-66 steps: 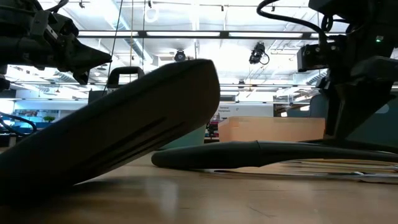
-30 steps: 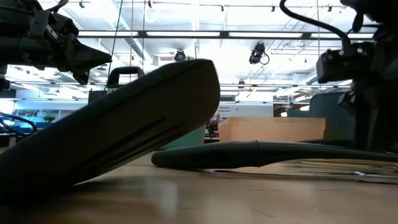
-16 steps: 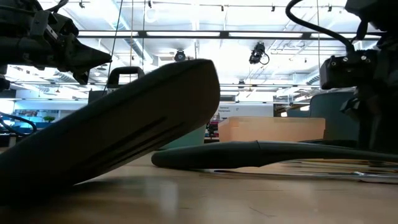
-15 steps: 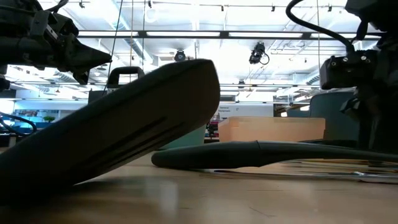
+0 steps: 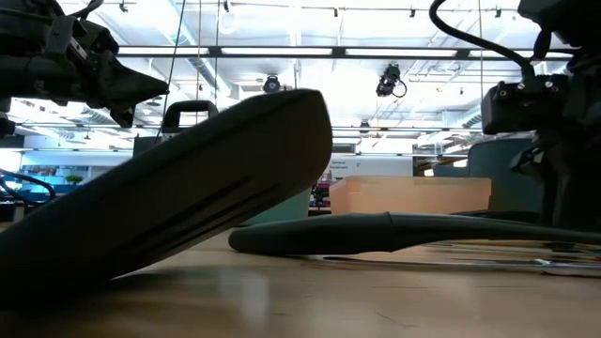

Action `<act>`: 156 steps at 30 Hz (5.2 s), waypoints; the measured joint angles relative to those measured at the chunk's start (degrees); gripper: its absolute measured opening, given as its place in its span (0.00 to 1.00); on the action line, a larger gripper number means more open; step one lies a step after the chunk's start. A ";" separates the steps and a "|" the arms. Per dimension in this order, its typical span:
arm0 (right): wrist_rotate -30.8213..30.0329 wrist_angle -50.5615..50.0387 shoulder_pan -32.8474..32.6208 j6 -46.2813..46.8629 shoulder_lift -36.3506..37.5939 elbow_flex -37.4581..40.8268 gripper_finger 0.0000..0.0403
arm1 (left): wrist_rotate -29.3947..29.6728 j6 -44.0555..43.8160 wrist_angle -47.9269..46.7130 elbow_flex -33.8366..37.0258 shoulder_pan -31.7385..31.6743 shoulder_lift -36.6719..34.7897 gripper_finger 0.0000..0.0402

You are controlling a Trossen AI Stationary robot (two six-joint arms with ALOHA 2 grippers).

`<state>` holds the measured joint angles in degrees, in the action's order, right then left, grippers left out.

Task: Pick & Place Kitchen Items
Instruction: Put the yellow table knife into the orange bin

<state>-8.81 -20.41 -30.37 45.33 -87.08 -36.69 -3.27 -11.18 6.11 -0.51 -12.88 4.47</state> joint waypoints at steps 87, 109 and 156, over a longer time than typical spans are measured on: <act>-22.37 -51.72 29.83 -7.74 18.10 -41.67 0.22 | 0.06 -0.03 -0.35 0.00 -0.01 0.01 0.03; -5.78 -51.72 37.16 -3.48 -7.29 -41.67 0.22 | 0.17 0.22 -0.15 0.00 -0.02 0.02 0.03; -4.22 -31.71 38.23 2.62 -18.15 -32.36 0.23 | 0.22 0.46 0.09 0.00 -0.01 0.02 0.03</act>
<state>-13.03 -52.12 7.86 47.95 -105.23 -69.06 -3.05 -10.72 6.20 -0.51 -12.89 4.49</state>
